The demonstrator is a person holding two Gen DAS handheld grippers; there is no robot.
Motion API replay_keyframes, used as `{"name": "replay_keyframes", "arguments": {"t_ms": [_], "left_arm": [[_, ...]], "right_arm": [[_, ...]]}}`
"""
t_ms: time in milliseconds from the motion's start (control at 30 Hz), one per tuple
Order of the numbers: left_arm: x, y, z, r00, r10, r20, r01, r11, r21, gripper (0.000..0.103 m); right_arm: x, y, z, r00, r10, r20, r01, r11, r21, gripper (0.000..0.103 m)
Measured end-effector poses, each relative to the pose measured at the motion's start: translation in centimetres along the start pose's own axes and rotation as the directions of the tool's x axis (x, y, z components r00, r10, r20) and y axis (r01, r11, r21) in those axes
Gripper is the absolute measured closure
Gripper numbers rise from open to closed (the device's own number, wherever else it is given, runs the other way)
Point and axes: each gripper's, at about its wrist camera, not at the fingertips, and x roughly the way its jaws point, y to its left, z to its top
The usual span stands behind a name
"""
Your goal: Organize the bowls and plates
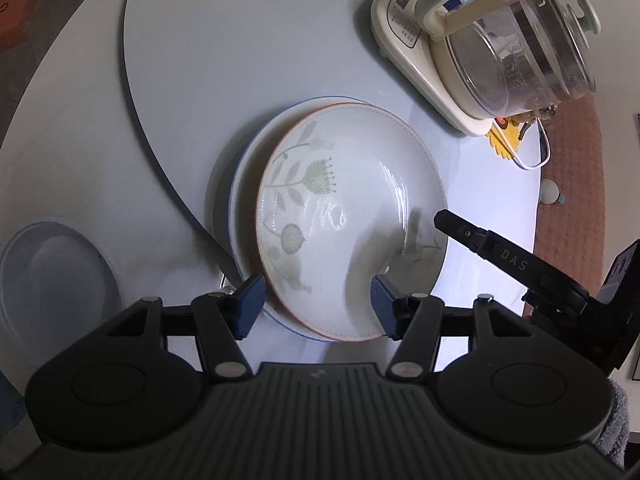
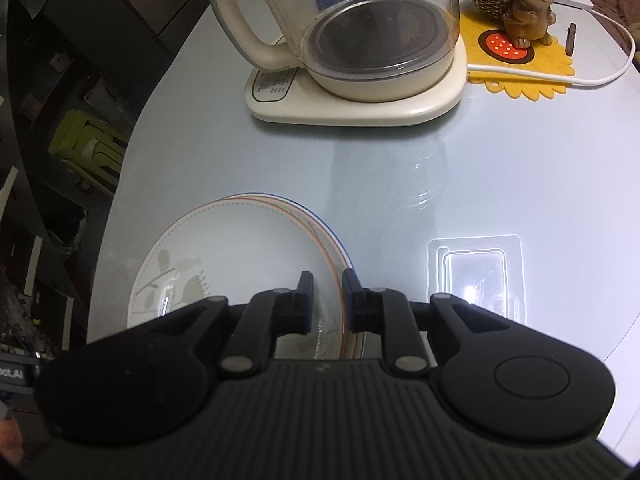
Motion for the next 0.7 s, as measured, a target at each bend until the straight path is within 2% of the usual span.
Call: {"name": "replay_keyframes", "arguments": {"t_ms": [233,467,567,700], "left_arm": [[-2.4,-0.9,-1.2,0.998,0.0,0.064,-0.005,0.997,0.076,0.04],[-5.9,-2.5,-2.6,0.989,-0.017,0.148,-0.007,0.987,0.163,0.04],[-7.4,-3.3,-3.4,0.984,-0.024,0.177,-0.013,0.979,0.203,0.04],[-10.2,-5.1,-4.9,0.971,-0.036,0.238,-0.036,0.956,0.292,0.04]], "right_arm": [[-2.6,0.1,-0.6,0.999,-0.027,0.047,0.026,0.999,0.025,0.083],[-7.5,1.5,-1.7,0.993,-0.009,0.116,0.005,0.999,0.035,0.083],[-9.8,2.1,-2.5,0.989,0.001,0.151,-0.006,0.999,0.038,0.083],[-12.8,2.9,-3.6,0.982,0.01,0.189,-0.021,0.998,0.052,0.083]]}}
